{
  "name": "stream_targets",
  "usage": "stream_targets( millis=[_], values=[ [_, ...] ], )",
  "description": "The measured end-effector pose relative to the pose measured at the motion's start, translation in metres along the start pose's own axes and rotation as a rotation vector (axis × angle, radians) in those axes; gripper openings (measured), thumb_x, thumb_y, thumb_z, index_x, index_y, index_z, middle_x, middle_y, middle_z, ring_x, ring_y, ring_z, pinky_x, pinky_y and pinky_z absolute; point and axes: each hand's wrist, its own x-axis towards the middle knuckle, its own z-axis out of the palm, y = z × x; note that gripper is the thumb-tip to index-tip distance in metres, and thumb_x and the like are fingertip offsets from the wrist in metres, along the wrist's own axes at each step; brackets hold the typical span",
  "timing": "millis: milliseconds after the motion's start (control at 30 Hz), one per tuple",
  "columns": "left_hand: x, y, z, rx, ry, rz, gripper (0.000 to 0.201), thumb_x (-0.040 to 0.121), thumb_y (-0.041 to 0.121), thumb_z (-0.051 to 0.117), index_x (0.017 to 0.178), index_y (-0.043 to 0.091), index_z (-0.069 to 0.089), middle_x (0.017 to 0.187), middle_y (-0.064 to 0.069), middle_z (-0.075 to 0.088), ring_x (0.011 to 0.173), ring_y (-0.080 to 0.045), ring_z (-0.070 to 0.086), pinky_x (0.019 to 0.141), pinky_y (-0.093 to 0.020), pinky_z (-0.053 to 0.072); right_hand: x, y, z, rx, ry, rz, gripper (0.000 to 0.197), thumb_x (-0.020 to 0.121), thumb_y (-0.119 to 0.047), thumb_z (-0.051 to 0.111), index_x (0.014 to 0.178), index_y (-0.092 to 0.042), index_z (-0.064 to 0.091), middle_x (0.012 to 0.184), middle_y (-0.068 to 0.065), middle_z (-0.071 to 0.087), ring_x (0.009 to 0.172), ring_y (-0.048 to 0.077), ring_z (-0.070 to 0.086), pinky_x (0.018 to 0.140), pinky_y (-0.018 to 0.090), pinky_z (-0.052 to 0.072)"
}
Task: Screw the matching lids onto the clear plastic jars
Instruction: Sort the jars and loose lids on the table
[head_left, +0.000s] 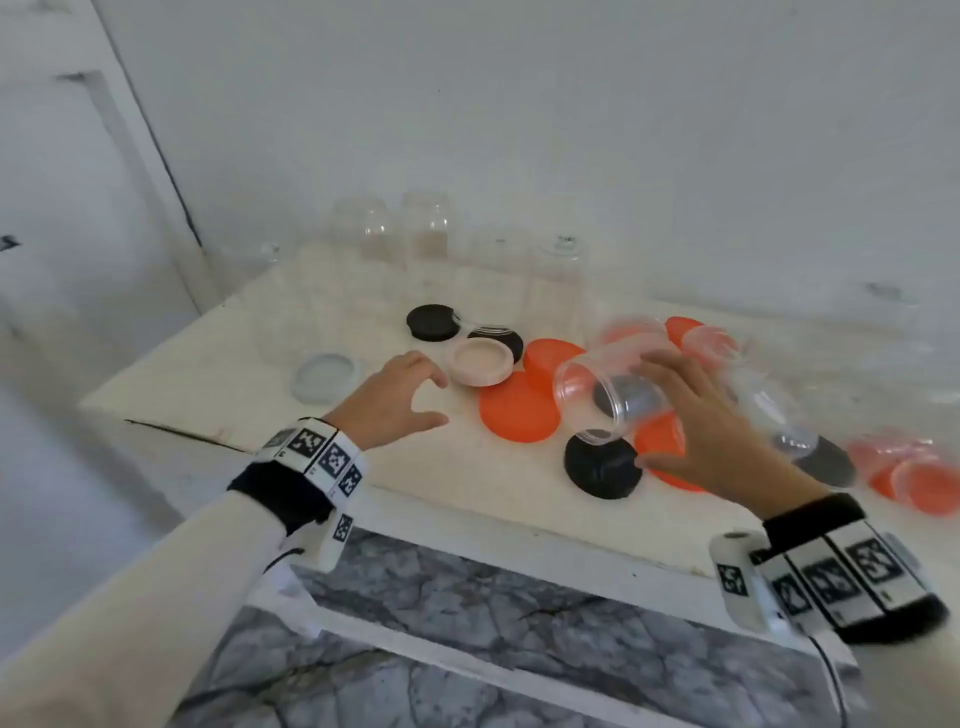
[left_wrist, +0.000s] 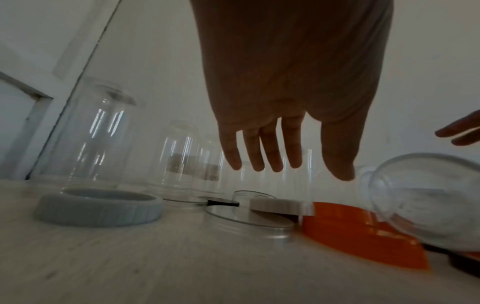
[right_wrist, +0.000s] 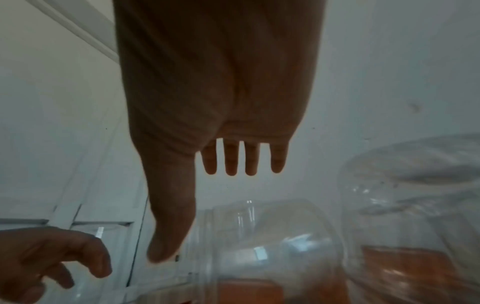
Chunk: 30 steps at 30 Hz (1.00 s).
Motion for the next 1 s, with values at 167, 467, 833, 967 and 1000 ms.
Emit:
stream_targets(
  millis=[167, 467, 833, 967, 1000],
  values=[
    [0.028, -0.033, -0.008, 0.09, -0.186, -0.02, 0.073, 0.076, 0.032, 0.075, 0.136, 0.015, 0.038, 0.146, -0.001, 0.028, 0.134, -0.017, 0.026, 0.11, -0.033, 0.026, 0.032, 0.011, 0.004, -0.096, -0.082, 0.031, 0.113, 0.048, -0.024, 0.09, 0.143, -0.018, 0.029, 0.148, 0.002, 0.028, 0.136, 0.022, 0.022, 0.108, 0.037, 0.018],
    [0.062, -0.056, -0.006, 0.227, -0.395, -0.082, 0.103, 0.069, 0.039, 0.079, 0.148, 0.022, 0.016, 0.156, -0.003, 0.004, 0.142, -0.023, 0.004, 0.115, -0.041, 0.016, 0.062, 0.009, 0.015, -0.243, -0.254, 0.026, 0.117, 0.051, -0.027, 0.088, 0.147, -0.027, 0.019, 0.154, -0.009, 0.016, 0.142, 0.019, 0.008, 0.116, 0.045, 0.008],
    [0.073, -0.055, -0.003, 0.301, -0.418, -0.09, 0.101, 0.068, 0.044, 0.078, 0.147, 0.022, 0.02, 0.153, -0.002, 0.015, 0.139, -0.023, 0.013, 0.112, -0.042, 0.017, 0.075, 0.014, 0.01, -0.314, -0.324, -0.01, 0.104, 0.064, -0.035, 0.081, 0.148, -0.024, 0.019, 0.151, -0.009, 0.024, 0.138, 0.018, 0.017, 0.112, 0.042, 0.017],
    [0.07, -0.057, -0.006, 0.129, -0.417, -0.122, 0.099, 0.066, 0.035, 0.082, 0.145, 0.018, 0.024, 0.146, -0.003, 0.021, 0.136, -0.021, 0.018, 0.112, -0.035, 0.023, 0.077, 0.018, 0.01, -0.272, -0.218, -0.064, 0.103, 0.048, -0.03, 0.089, 0.138, -0.015, 0.041, 0.137, 0.0, 0.046, 0.127, 0.019, 0.033, 0.1, 0.033, 0.026],
    [0.069, -0.057, -0.007, 0.104, -0.416, -0.136, 0.098, 0.066, 0.033, 0.082, 0.145, 0.018, 0.025, 0.145, -0.003, 0.021, 0.135, -0.02, 0.019, 0.112, -0.035, 0.023, 0.078, 0.019, 0.011, -0.241, -0.193, -0.068, 0.105, 0.044, -0.027, 0.091, 0.136, -0.012, 0.043, 0.134, 0.002, 0.048, 0.125, 0.018, 0.033, 0.1, 0.033, 0.026]
  ],
)
